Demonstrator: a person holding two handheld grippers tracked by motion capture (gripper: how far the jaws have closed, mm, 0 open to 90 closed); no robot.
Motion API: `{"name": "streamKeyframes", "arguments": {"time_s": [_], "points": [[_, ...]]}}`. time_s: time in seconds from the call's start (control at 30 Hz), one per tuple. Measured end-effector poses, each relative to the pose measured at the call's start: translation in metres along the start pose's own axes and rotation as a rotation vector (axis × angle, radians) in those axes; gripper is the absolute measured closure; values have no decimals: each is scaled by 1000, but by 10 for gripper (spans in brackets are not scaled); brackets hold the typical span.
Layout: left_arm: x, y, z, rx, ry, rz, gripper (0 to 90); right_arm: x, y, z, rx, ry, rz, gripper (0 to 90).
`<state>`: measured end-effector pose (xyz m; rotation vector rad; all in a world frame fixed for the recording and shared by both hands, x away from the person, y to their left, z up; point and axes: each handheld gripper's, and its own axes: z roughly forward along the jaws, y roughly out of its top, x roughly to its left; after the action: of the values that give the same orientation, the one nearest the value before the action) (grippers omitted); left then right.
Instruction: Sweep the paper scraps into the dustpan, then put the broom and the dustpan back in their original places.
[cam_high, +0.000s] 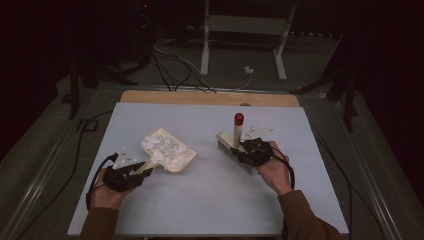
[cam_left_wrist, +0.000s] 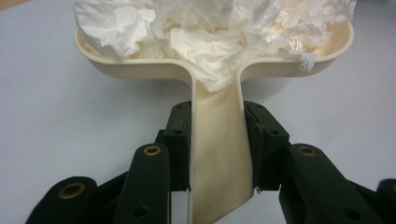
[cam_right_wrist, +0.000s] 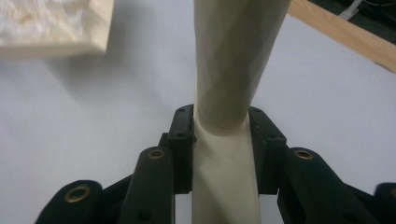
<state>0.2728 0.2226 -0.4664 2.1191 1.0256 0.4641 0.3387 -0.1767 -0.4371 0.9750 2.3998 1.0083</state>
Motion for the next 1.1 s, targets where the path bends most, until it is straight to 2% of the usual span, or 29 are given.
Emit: {"name": "streamKeyframes", "arguments": {"time_s": [0.13,0.3,0.43,0.57,0.77,0.93,1.1], "points": [[3,-1,-3,-17,30,-22,665,-3,-6,-3,14,2,-1,672],[4,-2,-10,-58,89,-62,666,-8,-13,-8,22,13,-2,672],[7,-4,-12,-62,120,-93,666,-13,-20,-13,22,26,4,671],[9,-7,-13,-62,157,-137,665,-19,-27,-19,22,71,0,671],[11,-12,-13,-81,211,-193,666,-23,-41,-25,48,114,-38,670],[9,-13,-12,-74,255,-197,666,-26,-50,-29,33,166,-53,670],[7,-15,-9,-69,265,-206,666,-30,-56,-28,22,215,-75,669]]}}
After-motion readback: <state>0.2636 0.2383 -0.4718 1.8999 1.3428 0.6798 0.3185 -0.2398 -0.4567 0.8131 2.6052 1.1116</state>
